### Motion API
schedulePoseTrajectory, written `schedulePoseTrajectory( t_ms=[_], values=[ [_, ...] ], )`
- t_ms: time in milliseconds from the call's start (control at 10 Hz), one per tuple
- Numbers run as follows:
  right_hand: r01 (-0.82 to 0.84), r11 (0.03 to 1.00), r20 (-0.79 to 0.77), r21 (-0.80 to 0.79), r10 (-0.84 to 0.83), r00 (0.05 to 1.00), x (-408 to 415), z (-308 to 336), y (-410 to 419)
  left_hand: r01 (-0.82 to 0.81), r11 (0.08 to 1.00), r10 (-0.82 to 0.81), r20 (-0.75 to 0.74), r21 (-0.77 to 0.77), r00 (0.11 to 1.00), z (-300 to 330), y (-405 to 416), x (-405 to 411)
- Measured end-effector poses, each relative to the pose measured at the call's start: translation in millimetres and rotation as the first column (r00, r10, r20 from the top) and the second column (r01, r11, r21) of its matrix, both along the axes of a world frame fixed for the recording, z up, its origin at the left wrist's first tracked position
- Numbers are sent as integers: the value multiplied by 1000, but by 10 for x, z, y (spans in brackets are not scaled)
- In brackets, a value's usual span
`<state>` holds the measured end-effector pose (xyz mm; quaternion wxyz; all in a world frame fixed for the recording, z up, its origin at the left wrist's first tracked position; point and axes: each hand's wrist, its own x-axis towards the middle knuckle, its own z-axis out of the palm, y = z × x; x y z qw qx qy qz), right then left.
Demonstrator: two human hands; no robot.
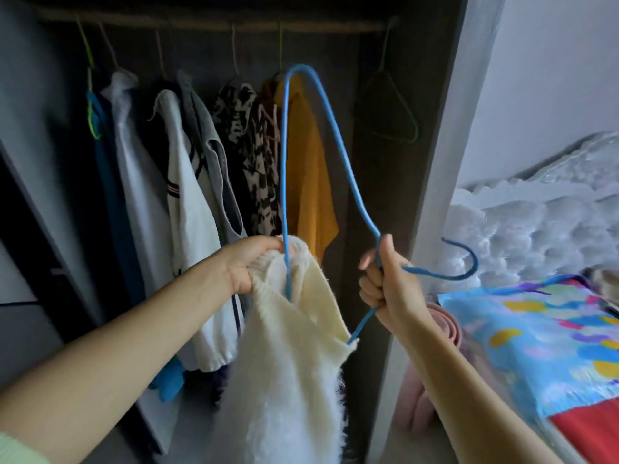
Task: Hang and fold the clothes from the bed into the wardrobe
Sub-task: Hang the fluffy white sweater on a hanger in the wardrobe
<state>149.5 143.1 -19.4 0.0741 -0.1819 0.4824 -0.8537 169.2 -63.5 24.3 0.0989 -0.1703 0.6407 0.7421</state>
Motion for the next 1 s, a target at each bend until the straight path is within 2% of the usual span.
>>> schedulePoseTrajectory(
  t_ms=[100, 200, 300, 400, 500, 600, 700, 800, 900, 1000],
  values=[
    [-127, 973, -42, 194, 137, 990, 125, -154, 201, -95, 995, 95, -24, 17, 995, 10, -10, 84],
    [-138, 949, -113, 285, 176, 978, 313, -68, 487, -95, 995, 96, -24, 25, 995, -13, 134, 214],
    [-73, 974, -271, 213, 131, 954, 485, 202, 658, -67, 996, 69, -48, 54, 996, 9, 416, 301],
    [-66, 971, -333, 230, 142, 932, 553, 367, 772, -56, 995, 67, -137, 79, 988, 165, 652, 381],
    [-53, 873, -271, 486, 208, 940, 638, 255, 969, -176, 978, 194, -187, 108, 963, 294, 687, 481],
    [-54, 666, -181, 744, 279, 943, 712, 169, 1161, -349, 932, 359, -117, 101, 926, 244, 632, 524],
    [-36, 464, -115, 885, 293, 949, 781, 210, 1270, -506, 858, 508, -1, 92, 861, -15, 640, 477],
    [81, 212, -159, 974, 382, 910, 875, 145, 1365, -588, 801, 581, 93, 109, 809, -266, 610, 381],
    [65, 74, -89, 995, 395, 914, 998, 44, 1468, -583, 805, 579, 67, 106, 812, -458, 631, 317],
    [-27, 47, 8, 999, 361, 933, 1095, -79, 1581, -589, 801, 587, -51, -105, 808, -693, 825, 419]
  ],
)
